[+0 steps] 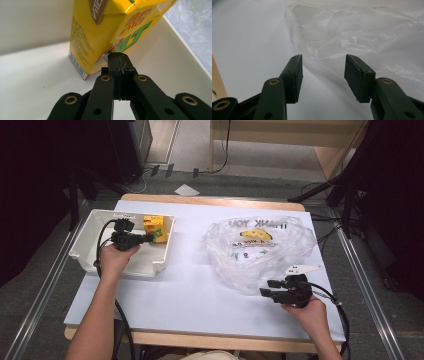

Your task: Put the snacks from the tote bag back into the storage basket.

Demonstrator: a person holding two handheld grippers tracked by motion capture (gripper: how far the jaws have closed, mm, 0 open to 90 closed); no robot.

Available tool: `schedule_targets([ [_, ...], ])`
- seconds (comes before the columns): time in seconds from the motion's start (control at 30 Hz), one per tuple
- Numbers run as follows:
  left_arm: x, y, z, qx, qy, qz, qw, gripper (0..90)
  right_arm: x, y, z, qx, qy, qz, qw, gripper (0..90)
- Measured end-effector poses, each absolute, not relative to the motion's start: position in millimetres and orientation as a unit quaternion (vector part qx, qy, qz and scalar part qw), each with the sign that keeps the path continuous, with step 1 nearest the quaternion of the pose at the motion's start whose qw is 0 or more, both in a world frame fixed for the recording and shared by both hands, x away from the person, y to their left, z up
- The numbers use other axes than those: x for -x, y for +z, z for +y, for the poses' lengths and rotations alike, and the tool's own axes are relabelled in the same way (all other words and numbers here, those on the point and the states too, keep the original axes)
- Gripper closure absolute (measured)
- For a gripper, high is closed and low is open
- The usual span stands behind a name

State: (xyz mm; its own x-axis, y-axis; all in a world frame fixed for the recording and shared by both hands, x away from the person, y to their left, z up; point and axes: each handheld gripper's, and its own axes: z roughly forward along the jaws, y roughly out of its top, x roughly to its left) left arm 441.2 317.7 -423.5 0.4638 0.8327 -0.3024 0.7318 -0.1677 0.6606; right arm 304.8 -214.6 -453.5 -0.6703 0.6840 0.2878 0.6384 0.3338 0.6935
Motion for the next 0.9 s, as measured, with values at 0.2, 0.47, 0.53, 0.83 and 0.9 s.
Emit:
schedule_targets([
  [0.2, -443, -425, 319, -0.759, 0.071, 0.519, 0.387, 90.0, -305, -454, -214, -0.405, 0.411, 0.816, 0.028, 49.9],
  [0.47, -446, -428, 316, -0.759, 0.068, 0.520, 0.387, 88.9, -305, -454, -214, -0.405, 0.413, 0.815, 0.027, 49.7],
  [0.53, -445, -428, 316, -0.758, 0.064, 0.520, 0.388, 87.9, -305, -453, -215, -0.405, 0.414, 0.815, 0.028, 49.7],
  [0.83, -440, -419, 317, -0.753, 0.046, 0.521, 0.399, 82.8, -304, -453, -215, -0.405, 0.413, 0.815, 0.028, 49.6],
  [0.9, -439, -417, 316, -0.754, 0.046, 0.519, 0.400, 79.7, -304, -453, -215, -0.405, 0.413, 0.815, 0.028, 49.7],
])
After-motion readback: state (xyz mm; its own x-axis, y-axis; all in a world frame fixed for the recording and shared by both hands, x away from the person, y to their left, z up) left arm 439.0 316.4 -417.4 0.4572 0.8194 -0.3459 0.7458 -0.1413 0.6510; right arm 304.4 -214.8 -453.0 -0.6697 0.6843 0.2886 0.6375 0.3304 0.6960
